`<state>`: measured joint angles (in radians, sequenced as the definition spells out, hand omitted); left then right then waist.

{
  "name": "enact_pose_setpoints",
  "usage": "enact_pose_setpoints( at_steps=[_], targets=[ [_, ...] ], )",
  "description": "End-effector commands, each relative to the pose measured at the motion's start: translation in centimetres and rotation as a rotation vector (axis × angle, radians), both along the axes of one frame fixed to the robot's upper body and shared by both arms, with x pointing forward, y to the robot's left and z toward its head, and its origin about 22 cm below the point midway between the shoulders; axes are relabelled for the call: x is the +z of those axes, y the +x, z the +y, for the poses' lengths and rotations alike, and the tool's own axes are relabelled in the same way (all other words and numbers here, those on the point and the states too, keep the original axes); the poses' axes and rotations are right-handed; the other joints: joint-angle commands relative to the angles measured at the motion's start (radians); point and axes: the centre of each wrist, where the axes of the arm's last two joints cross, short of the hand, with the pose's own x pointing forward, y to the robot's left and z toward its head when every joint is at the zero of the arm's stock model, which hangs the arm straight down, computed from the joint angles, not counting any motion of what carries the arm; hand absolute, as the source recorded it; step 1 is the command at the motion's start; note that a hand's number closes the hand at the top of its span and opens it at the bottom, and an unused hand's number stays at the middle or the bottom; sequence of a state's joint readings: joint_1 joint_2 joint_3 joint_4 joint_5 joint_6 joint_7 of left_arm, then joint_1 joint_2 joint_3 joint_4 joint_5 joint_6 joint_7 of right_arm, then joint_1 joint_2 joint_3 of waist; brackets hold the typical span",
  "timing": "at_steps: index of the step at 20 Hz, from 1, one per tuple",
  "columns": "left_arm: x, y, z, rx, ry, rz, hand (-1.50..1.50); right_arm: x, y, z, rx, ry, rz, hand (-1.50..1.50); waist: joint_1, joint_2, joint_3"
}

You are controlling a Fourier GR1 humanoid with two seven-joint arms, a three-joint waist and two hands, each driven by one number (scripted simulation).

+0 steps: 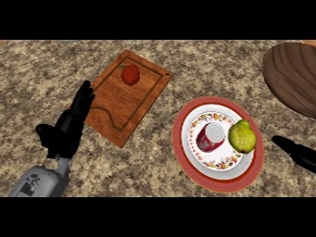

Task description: Pick the pear from the plate and place it in the bowl

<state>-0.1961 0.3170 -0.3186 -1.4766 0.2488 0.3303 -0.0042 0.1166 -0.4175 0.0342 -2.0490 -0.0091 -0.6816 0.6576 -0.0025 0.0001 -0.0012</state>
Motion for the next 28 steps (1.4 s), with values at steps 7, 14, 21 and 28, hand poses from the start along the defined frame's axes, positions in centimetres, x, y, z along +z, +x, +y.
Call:
enact_pose_setpoints(
  at_steps=[7,14,21,28],
  targets=[
    [-0.1,-1.2,0.3,-0.008,0.014,-0.001,0.0,-0.9,2.4,-0.5,0.167,0.059,0.287,-1.5,0.007,0.0,0.001],
    [0.7,0.9,-1.3,0.005,-0.006,-0.011,0.0,-2.0,1.2,-0.4,0.188,0.089,0.24,-1.5,-0.001,-0.001,0.001],
    [-1.1,0.2,0.2,-0.009,-0.002,0.012,0.0,-4.8,-0.7,-0.4,0.174,0.147,0.136,-1.5,-0.003,0.0,0.001],
    [0.4,-0.5,0.3,-0.015,0.015,-0.004,0.0,-4.2,-1.5,1.6,0.168,0.213,0.073,-1.5,-0.001,-0.001,0.001]
  ],
)
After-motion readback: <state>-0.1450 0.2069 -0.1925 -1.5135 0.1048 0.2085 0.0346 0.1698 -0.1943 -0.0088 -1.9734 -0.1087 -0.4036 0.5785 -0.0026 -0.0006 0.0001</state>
